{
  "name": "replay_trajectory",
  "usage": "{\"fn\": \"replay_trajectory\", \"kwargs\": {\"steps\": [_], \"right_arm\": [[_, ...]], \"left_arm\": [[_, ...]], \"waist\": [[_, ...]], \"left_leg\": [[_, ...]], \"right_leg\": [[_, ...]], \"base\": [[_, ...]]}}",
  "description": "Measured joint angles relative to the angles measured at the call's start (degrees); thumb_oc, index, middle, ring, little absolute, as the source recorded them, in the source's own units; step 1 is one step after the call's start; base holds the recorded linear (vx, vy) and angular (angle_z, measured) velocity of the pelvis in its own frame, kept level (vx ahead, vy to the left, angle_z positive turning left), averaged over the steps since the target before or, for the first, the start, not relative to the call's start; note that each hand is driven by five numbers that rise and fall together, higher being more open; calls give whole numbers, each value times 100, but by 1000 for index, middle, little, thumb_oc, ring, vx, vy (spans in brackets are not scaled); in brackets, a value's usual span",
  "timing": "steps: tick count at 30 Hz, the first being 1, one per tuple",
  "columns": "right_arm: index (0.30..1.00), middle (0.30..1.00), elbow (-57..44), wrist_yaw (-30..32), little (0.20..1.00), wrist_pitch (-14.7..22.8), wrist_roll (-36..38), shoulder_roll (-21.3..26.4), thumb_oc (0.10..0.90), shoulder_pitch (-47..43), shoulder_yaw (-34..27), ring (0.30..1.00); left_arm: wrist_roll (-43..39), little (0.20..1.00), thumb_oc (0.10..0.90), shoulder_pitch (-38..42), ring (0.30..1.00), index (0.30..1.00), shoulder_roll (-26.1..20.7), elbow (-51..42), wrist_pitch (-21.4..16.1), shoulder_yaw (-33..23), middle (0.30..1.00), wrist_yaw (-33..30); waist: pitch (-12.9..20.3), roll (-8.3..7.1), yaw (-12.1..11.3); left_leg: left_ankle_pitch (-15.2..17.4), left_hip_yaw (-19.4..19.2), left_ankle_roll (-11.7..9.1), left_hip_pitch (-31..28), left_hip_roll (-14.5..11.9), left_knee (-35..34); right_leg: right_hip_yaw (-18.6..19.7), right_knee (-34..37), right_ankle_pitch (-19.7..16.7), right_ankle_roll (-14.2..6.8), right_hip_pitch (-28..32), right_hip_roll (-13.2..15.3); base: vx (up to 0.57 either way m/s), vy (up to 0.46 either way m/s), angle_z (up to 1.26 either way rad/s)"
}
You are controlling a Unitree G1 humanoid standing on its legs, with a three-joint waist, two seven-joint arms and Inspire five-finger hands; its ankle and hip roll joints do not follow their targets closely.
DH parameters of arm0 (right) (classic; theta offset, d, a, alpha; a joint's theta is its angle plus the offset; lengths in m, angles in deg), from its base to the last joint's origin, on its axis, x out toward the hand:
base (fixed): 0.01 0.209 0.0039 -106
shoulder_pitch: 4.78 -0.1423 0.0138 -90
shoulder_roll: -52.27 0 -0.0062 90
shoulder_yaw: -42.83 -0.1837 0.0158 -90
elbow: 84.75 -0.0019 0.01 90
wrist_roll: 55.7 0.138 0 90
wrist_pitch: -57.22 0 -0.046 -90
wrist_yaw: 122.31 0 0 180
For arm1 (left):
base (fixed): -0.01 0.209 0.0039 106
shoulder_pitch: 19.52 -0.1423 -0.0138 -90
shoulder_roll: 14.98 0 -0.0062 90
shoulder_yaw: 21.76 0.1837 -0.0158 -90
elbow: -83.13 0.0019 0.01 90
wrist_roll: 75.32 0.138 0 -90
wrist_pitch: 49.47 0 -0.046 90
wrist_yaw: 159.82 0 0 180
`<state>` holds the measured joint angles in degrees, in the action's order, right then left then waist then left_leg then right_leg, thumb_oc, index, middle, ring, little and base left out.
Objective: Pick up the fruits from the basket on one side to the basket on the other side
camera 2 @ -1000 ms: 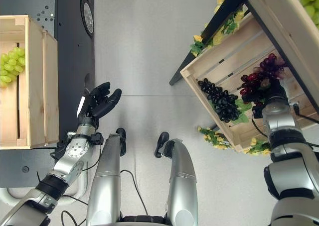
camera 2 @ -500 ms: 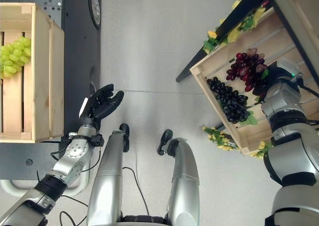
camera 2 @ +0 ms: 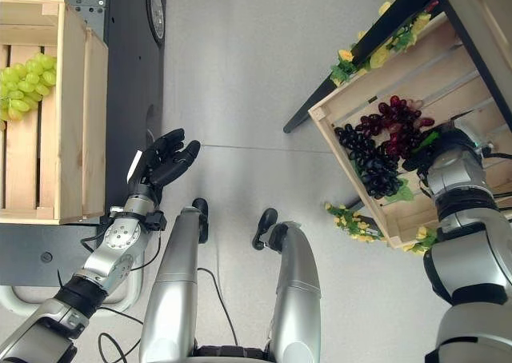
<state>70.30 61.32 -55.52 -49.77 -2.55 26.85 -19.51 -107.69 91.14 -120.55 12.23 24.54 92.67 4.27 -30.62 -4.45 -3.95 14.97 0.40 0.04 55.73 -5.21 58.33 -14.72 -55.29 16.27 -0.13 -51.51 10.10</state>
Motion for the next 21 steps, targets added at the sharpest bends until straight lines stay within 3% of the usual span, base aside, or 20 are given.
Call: {"fn": "replay_trajectory", "kwargs": {"steps": [12, 17, 21], "right_arm": [[900, 900, 385, 48, 900, -175, 171, -7, 800, 0, -265, 900], [900, 900, 381, 558, 900, -146, 171, -19, 800, 8, -284, 900], [900, 900, 255, 1507, 900, 115, 405, -160, 800, 76, -720, 900]], "left_arm": [[-2, 900, 800, 45, 900, 900, -22, 0, 7, 25, 900, -56], [-3, 900, 800, 48, 900, 900, -23, 0, 6, 138, 900, -102], [-4, 900, 800, 43, 900, 900, -16, 0, 5, 230, 900, -143]], "waist": [[1, 3, -6], [2, 4, 3], [2, 4, 31]], "left_leg": [[24, -49, 42, -51, 25, -10], [23, -66, 44, -76, 27, -23], [24, -87, 43, -102, 28, -55]], "right_leg": [[47, 13, -15, 4, 37, 27], [65, 20, -15, 2, 52, 28], [80, 27, -28, -22, 54, 25]], "base": [[0, 15, 0], [4, 17, 0], [5, 60, 0]]}}
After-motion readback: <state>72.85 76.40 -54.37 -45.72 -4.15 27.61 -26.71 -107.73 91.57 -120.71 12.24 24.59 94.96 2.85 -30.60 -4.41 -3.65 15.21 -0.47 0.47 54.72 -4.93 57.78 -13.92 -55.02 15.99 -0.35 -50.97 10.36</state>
